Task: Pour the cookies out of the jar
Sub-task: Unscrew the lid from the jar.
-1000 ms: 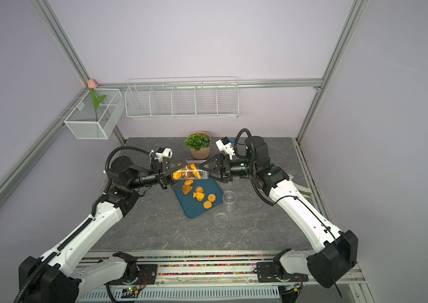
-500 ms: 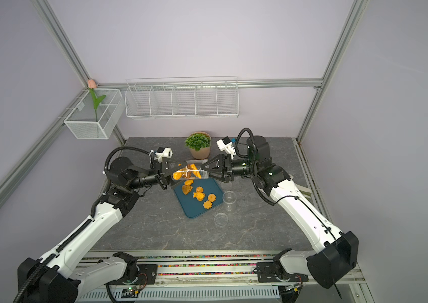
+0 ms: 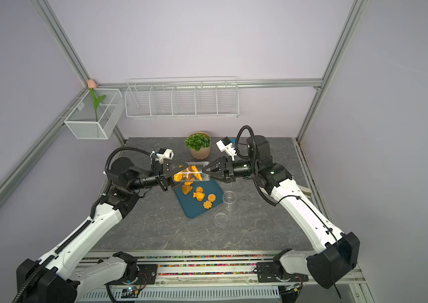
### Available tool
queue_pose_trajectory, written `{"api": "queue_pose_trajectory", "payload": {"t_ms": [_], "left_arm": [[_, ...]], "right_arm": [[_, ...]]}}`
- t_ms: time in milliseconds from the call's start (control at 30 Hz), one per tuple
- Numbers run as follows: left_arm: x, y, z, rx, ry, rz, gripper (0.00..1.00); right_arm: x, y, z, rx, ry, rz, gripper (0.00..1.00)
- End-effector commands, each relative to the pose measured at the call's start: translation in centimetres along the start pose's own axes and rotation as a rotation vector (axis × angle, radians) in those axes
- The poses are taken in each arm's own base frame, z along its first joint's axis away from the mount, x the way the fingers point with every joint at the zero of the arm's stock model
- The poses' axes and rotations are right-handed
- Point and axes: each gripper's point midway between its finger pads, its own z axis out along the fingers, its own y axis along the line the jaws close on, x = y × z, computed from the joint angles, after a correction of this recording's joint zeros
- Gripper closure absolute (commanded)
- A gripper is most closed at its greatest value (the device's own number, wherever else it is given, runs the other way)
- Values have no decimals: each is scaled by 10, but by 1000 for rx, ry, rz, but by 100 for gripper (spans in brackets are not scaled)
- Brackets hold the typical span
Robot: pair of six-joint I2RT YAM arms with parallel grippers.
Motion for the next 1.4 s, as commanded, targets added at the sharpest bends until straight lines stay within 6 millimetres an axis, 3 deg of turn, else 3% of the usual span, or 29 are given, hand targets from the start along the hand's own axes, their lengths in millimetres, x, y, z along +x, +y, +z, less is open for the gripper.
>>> {"api": "queue_pose_trajectory", "payload": {"t_ms": [0, 367, 867, 1100, 1367], "left_arm": [[-4, -18, -6, 27, -37, 17, 35], [-9, -13, -3, 31, -34, -21, 35], [-15, -10, 3, 22, -5, -41, 35], [-15, -6, 3, 21, -9, -45, 35], [-14, -3, 1, 24, -13, -38, 35]], "right_arm": [[-7, 6, -11, 8, -28, -123, 37], [-8, 4, -16, 49, -26, -350, 36], [-7, -11, -19, 194, -73, -950, 36], [-14, -17, -19, 211, -84, -901, 35], [-1, -15, -40, 270, -128, -783, 33]]}}
